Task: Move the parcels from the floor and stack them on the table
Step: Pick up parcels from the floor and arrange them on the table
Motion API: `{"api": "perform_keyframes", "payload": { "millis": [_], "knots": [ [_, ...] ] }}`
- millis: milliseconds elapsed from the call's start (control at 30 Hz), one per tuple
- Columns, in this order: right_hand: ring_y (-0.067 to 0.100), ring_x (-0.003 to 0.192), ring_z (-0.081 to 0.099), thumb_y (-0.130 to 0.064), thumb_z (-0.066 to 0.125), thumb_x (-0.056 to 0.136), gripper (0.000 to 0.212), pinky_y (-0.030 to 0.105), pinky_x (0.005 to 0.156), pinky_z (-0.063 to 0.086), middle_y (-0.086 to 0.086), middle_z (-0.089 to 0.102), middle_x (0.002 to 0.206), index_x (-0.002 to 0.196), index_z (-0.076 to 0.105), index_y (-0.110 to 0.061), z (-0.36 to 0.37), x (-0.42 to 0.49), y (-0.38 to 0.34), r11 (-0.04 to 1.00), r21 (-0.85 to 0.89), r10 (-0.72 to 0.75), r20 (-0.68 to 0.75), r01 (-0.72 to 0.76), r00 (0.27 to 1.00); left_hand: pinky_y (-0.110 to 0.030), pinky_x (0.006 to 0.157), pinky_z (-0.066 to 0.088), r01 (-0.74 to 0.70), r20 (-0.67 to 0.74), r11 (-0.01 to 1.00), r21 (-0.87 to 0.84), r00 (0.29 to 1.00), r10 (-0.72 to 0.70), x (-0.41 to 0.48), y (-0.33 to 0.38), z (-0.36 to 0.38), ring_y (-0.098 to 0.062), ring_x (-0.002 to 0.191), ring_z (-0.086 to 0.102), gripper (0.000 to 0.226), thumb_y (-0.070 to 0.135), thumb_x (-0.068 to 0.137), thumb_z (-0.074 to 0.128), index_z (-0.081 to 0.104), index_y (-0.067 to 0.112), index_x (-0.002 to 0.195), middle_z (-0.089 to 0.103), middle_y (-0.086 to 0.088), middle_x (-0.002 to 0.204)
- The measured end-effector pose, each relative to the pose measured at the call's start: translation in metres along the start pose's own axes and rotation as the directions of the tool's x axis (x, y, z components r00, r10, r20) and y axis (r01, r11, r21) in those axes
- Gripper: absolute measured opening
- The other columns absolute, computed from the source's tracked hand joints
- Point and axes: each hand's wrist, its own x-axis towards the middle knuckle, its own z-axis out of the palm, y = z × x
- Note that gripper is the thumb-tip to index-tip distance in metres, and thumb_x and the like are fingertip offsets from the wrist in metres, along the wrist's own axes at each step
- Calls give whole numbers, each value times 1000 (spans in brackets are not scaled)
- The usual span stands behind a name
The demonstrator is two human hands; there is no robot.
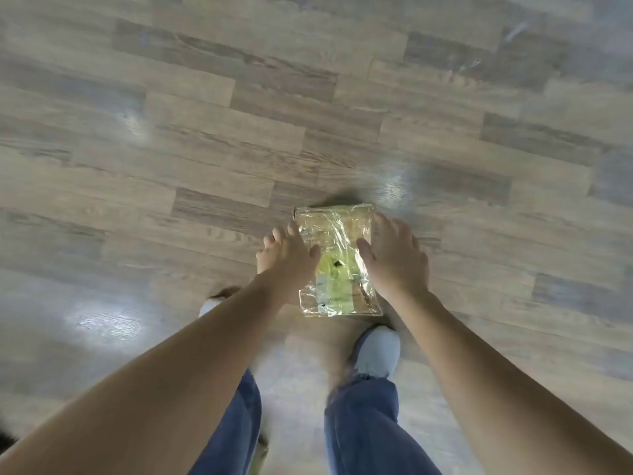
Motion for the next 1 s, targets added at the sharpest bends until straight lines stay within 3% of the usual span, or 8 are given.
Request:
{"api": "perform_keyframes", "payload": {
  "millis": [133, 200, 267, 433, 533, 667, 867, 1000],
  "knots": [
    [28, 133, 39, -58, 37, 95, 70, 48, 98, 43, 2, 28, 152, 152, 3, -36, 59, 29, 16, 998, -40, 59, 79, -56, 995, -46, 90, 46, 103, 100, 991, -81, 990, -95, 42, -16, 50, -36, 124, 43, 71, 46, 96, 38, 7, 10, 149, 41, -21, 139],
    [28, 119, 52, -56, 41, 95, 78, 40, 82, 48, 4, 32, 148, 152, -8, -35, 78, 38, 16, 998, 18, 63, 86, -64, 994, -37, 65, 50, 129, 136, 976, -173, 985, -106, 57, -18, 68, -30, 93, 61, 73, 43, 97, 38, -2, 11, 150, 59, -17, 112],
    [29, 108, 58, -53, 45, 95, 83, 33, 71, 45, 8, 37, 143, 153, -11, -33, 88, 45, 15, 993, 94, 61, 67, -67, 996, -30, 47, 44, 158, 126, 945, -286, 984, -126, 65, -16, 74, -21, 61, 57, 68, 37, 98, 41, 2, 11, 147, 59, -7, 80],
    [27, 99, 59, -47, 51, 95, 83, 39, 79, 50, 9, 45, 131, 152, -7, -35, 67, 39, -6, 983, 175, 55, -21, -51, 998, -28, 44, 43, 99, 22, 944, -315, 995, -97, 47, -19, 46, -15, 52, 48, 51, 31, 97, 47, 20, 7, 133, 49, 0, 67],
    [23, 91, 59, -46, 55, 92, 83, 43, 77, 54, 7, 48, 123, 153, 0, -36, 17, 23, -45, 974, 228, 6, -66, 9, 998, -25, 40, 36, 86, -10, 929, -360, 995, -96, 10, -25, -12, -14, 51, 48, 54, 34, 97, 48, 20, 7, 135, 50, 0, 68],
    [24, 87, 60, -46, 52, 94, 72, 40, 71, 57, 14, 49, 117, 151, 17, -21, -88, 3, -132, 982, 188, 30, -67, -17, 997, -24, 41, 34, 42, -88, 897, -441, 992, -90, -55, -39, -131, -12, 54, 50, 54, 34, 96, 49, 23, 9, 136, 49, 4, 71],
    [28, 90, 58, -52, 49, 93, 63, 33, 70, 44, 12, 49, 120, 143, 32, -20, -259, -45, -299, 983, 185, 18, -30, -13, 999, -44, 59, 57, -51, -236, 828, -558, 967, -100, -154, -73, -339, -28, 67, 63, 57, 39, 93, 52, 25, 18, 138, 54, 1, 85],
    [24, 80, 53, -52, 49, 93, 59, 30, 68, 38, 11, 50, 120, 140, 35, -19, -347, -77, -400, 980, 182, -67, -95, 84, 993, -31, 53, 46, -127, -362, 820, -559, 926, -103, -204, -103, -457, -24, 72, 60, 56, 40, 92, 53, 27, 18, 137, 59, -3, 98]
  ]
}}
